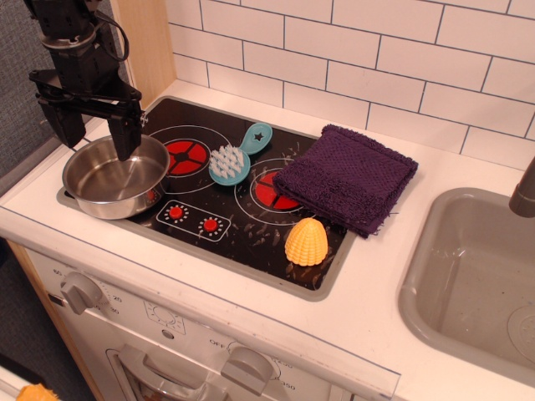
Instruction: Move the brush to the front right beside the pot
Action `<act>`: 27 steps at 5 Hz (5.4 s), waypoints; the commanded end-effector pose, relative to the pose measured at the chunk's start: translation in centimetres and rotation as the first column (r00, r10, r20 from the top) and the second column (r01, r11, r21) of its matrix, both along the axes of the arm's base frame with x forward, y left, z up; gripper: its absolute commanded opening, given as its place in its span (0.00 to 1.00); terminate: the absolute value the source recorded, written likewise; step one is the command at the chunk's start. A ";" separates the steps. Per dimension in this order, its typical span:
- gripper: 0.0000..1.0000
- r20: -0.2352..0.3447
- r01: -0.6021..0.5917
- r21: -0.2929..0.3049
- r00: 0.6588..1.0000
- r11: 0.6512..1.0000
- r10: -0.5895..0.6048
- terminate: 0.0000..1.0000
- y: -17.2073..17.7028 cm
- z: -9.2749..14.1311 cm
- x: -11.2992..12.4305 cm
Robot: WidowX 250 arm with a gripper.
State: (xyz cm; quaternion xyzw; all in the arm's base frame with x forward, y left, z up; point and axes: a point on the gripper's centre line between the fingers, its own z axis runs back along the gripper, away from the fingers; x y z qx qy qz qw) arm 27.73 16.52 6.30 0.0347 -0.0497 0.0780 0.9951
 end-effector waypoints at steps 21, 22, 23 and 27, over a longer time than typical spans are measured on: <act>1.00 -0.030 0.278 -0.004 0.960 0.961 -0.278 0.00 -11.5 -2.7 -4.3; 1.00 0.010 0.321 0.023 0.947 0.947 -0.321 0.00 -12.5 -1.8 -4.5; 1.00 0.015 0.302 0.022 0.953 0.953 -0.303 0.00 -12.3 -1.3 -4.8; 1.00 0.021 0.252 0.011 0.967 0.968 -0.252 1.00 -11.9 -0.7 -5.3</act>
